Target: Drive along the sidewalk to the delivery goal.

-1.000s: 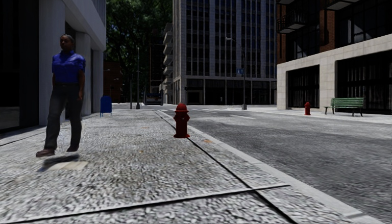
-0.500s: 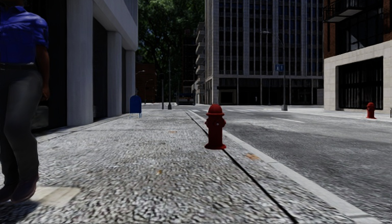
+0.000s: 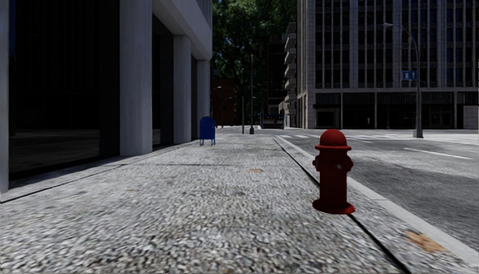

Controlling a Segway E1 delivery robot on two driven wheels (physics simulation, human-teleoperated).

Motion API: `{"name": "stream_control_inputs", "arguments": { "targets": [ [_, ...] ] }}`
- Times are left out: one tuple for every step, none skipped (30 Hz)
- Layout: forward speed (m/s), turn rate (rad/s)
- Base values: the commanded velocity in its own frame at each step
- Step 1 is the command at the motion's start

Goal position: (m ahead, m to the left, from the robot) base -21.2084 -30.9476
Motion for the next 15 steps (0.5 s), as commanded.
{"name": "stream_control_inputs", "arguments": {
  "targets": [
    [2.00, 0.24],
    [2.00, 0.24],
    [2.00, 0.00],
    [2.00, 0.00],
    [2.00, 0.00],
    [2.00, 0.00],
    [2.00, 0.00],
    [2.00, 0.00],
    [2.00, 0.00],
    [2.00, 0.00],
    [2.00, 0.00],
    [2.00, 0.00],
    [2.00, 0.00],
    [2.00, 0.00],
    [2.00, 0.00]
  ]
}}
